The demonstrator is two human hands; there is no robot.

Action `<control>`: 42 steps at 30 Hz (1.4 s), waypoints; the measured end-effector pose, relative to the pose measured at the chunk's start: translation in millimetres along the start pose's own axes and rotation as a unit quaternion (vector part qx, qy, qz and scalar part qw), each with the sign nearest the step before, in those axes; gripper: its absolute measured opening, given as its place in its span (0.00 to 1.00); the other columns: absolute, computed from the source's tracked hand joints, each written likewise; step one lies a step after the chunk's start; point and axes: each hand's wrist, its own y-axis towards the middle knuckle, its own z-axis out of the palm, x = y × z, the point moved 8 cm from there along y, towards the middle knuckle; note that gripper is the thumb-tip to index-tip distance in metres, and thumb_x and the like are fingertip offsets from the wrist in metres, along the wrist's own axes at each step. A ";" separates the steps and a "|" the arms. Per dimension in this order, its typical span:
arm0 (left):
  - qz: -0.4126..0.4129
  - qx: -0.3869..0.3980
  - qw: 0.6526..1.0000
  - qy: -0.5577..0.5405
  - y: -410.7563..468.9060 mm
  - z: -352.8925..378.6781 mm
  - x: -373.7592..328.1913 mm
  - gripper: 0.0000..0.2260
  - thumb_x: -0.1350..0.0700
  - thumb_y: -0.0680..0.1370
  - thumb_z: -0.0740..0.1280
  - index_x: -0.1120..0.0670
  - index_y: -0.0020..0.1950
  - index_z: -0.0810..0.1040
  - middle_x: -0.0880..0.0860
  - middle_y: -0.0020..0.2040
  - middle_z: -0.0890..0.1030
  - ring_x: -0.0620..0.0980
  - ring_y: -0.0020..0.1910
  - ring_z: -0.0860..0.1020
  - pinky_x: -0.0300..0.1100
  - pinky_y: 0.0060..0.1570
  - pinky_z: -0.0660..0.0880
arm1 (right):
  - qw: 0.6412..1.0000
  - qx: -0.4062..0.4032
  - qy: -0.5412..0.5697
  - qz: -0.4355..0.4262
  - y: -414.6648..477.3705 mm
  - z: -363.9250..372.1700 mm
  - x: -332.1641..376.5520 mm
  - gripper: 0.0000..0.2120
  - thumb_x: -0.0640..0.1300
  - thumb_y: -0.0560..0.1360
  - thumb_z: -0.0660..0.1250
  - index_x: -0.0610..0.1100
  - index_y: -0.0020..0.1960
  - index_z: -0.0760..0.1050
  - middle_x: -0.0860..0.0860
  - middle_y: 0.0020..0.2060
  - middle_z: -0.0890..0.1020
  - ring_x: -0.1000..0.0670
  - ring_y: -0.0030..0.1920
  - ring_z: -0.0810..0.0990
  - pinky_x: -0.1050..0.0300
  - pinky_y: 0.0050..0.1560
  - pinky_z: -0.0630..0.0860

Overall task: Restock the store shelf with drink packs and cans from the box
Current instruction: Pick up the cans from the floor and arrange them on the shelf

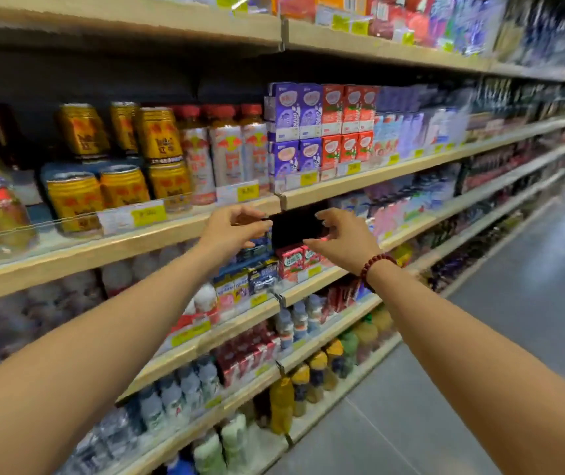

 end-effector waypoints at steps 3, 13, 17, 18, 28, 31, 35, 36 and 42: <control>-0.021 0.050 0.999 0.006 -8.0 60.1 25.0 0.10 0.58 0.74 0.71 0.59 0.54 0.80 0.55 0.48 0.82 0.51 0.48 0.80 0.47 0.48 0.78 | 0.997 0.001 -0.001 0.079 -37.9 -8.9 -66.2 0.30 0.53 0.72 0.70 0.44 0.70 0.67 0.46 0.66 0.73 0.46 0.60 0.76 0.48 0.61 0.75; -0.110 0.212 0.971 0.026 -70.2 292.2 128.4 0.08 0.57 0.74 0.71 0.58 0.51 0.80 0.57 0.47 0.81 0.52 0.45 0.79 0.43 0.43 0.76 | 0.951 0.001 0.013 0.309 -193.6 -31.4 -295.3 0.27 0.51 0.71 0.71 0.44 0.67 0.70 0.45 0.61 0.76 0.45 0.56 0.78 0.49 0.58 0.76; -0.156 0.269 0.950 0.038 -116.8 377.7 181.9 0.08 0.59 0.72 0.73 0.58 0.50 0.80 0.53 0.42 0.80 0.51 0.44 0.78 0.43 0.47 0.76 | 0.920 0.012 0.039 0.389 -268.9 -12.4 -379.0 0.27 0.49 0.72 0.71 0.44 0.68 0.69 0.43 0.62 0.75 0.46 0.55 0.77 0.56 0.55 0.73; -0.164 0.280 0.945 0.042 -128.0 395.6 196.9 0.07 0.61 0.72 0.73 0.56 0.49 0.80 0.53 0.41 0.80 0.50 0.44 0.78 0.42 0.47 0.75 | 0.913 0.013 0.041 0.406 -286.7 -5.9 -397.9 0.27 0.48 0.71 0.71 0.44 0.67 0.69 0.43 0.62 0.75 0.46 0.54 0.77 0.56 0.54 0.73; -0.212 0.370 0.899 0.102 -231.2 524.6 351.7 0.17 0.59 0.71 0.74 0.56 0.59 0.78 0.53 0.50 0.77 0.50 0.49 0.77 0.43 0.56 0.73 | 0.849 0.062 0.030 0.524 -449.9 102.5 -539.6 0.25 0.47 0.73 0.69 0.44 0.68 0.68 0.43 0.64 0.73 0.43 0.62 0.74 0.49 0.64 0.70; -0.215 0.385 0.891 0.111 -254.3 547.3 405.4 0.19 0.60 0.71 0.74 0.57 0.60 0.77 0.52 0.52 0.76 0.51 0.51 0.76 0.43 0.57 0.73 | 0.838 0.064 0.031 0.541 -482.6 144.5 -572.6 0.26 0.47 0.73 0.69 0.44 0.69 0.67 0.44 0.66 0.71 0.44 0.65 0.72 0.48 0.66 0.70; -0.224 0.405 0.878 0.125 -287.7 584.8 500.9 0.21 0.60 0.70 0.75 0.56 0.62 0.76 0.54 0.56 0.76 0.50 0.53 0.74 0.41 0.53 0.73 | 0.827 0.069 0.038 0.556 -523.0 224.5 -630.0 0.26 0.47 0.73 0.69 0.45 0.69 0.67 0.44 0.66 0.70 0.44 0.65 0.72 0.48 0.65 0.70; -0.230 0.410 0.874 0.127 -294.3 592.3 520.2 0.21 0.60 0.70 0.74 0.56 0.63 0.76 0.54 0.57 0.76 0.50 0.55 0.74 0.39 0.49 0.73 | 0.826 0.074 0.035 0.558 -530.4 241.6 -641.6 0.26 0.48 0.72 0.69 0.46 0.68 0.67 0.45 0.66 0.71 0.45 0.64 0.73 0.48 0.64 0.71; -0.185 0.461 0.846 0.193 -321.6 661.0 645.8 0.28 0.58 0.68 0.76 0.53 0.67 0.72 0.55 0.64 0.74 0.53 0.64 0.72 0.42 0.61 0.68 | 0.818 0.102 0.040 0.565 -578.1 359.9 -729.4 0.29 0.46 0.72 0.69 0.47 0.70 0.65 0.46 0.67 0.67 0.45 0.67 0.69 0.49 0.64 0.70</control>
